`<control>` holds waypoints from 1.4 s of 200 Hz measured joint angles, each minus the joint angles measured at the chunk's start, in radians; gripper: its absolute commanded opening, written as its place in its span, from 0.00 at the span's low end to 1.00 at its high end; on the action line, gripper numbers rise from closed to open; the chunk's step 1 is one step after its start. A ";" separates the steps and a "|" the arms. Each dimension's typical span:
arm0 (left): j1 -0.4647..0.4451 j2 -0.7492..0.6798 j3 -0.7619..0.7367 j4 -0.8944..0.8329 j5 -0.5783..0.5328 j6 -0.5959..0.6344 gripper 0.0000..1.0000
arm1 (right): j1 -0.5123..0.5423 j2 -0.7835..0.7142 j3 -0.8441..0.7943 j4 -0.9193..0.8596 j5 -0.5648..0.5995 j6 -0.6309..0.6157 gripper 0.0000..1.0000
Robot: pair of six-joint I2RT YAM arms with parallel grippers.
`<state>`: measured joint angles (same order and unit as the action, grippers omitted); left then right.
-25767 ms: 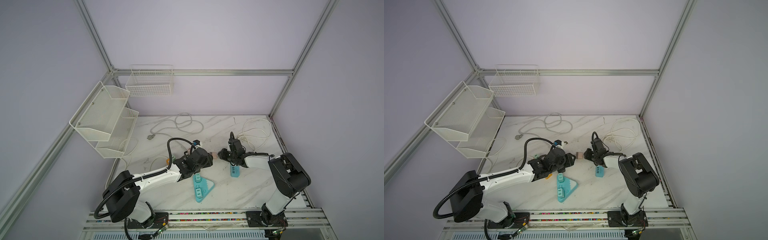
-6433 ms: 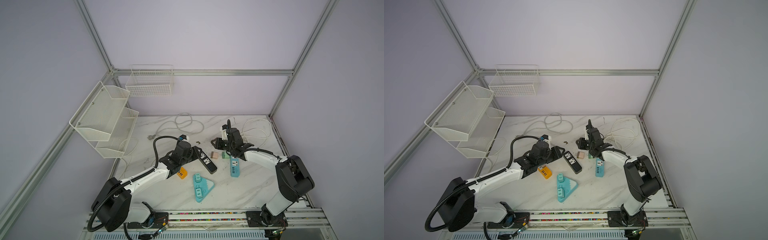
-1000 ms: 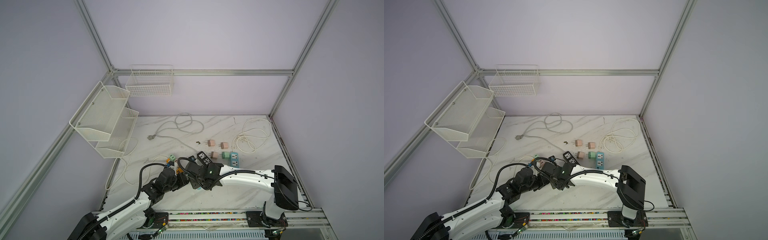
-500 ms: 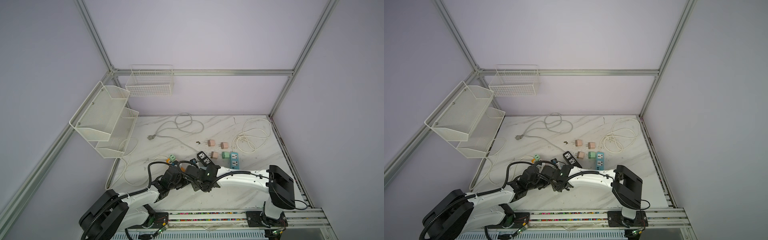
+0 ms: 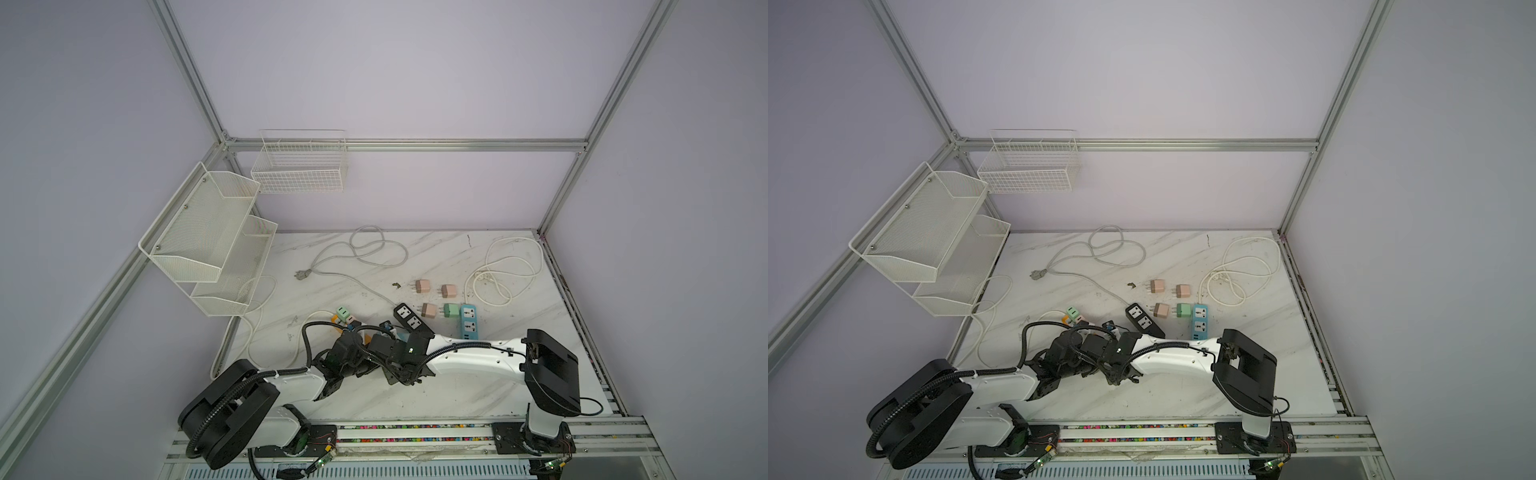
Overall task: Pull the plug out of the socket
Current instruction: 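Close the right gripper on the teal adapter while the left gripper holds the triangular strip, then pull the teal adapter out with the right gripper while the left holds the strip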
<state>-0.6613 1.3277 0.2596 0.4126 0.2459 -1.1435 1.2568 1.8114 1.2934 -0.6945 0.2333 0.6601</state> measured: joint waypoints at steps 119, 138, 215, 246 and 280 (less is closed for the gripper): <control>0.005 0.009 -0.029 0.061 0.025 -0.028 0.32 | 0.000 -0.005 -0.036 0.005 0.040 -0.034 0.26; 0.003 0.011 -0.030 0.066 0.032 -0.033 0.32 | 0.000 -0.016 -0.050 0.010 0.042 -0.044 0.24; -0.021 0.021 -0.036 0.074 0.011 -0.055 0.30 | -0.004 -0.026 -0.060 0.013 0.048 -0.075 0.20; -0.056 0.046 -0.032 0.098 0.010 -0.056 0.29 | -0.015 -0.052 -0.092 0.004 0.059 -0.100 0.18; -0.070 0.060 -0.032 0.113 0.000 -0.070 0.28 | -0.003 -0.052 -0.092 0.002 0.064 -0.129 0.19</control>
<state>-0.7311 1.3876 0.2279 0.5259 0.2455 -1.2133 1.2537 1.7596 1.2018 -0.6926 0.2970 0.5316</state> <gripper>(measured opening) 0.287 0.303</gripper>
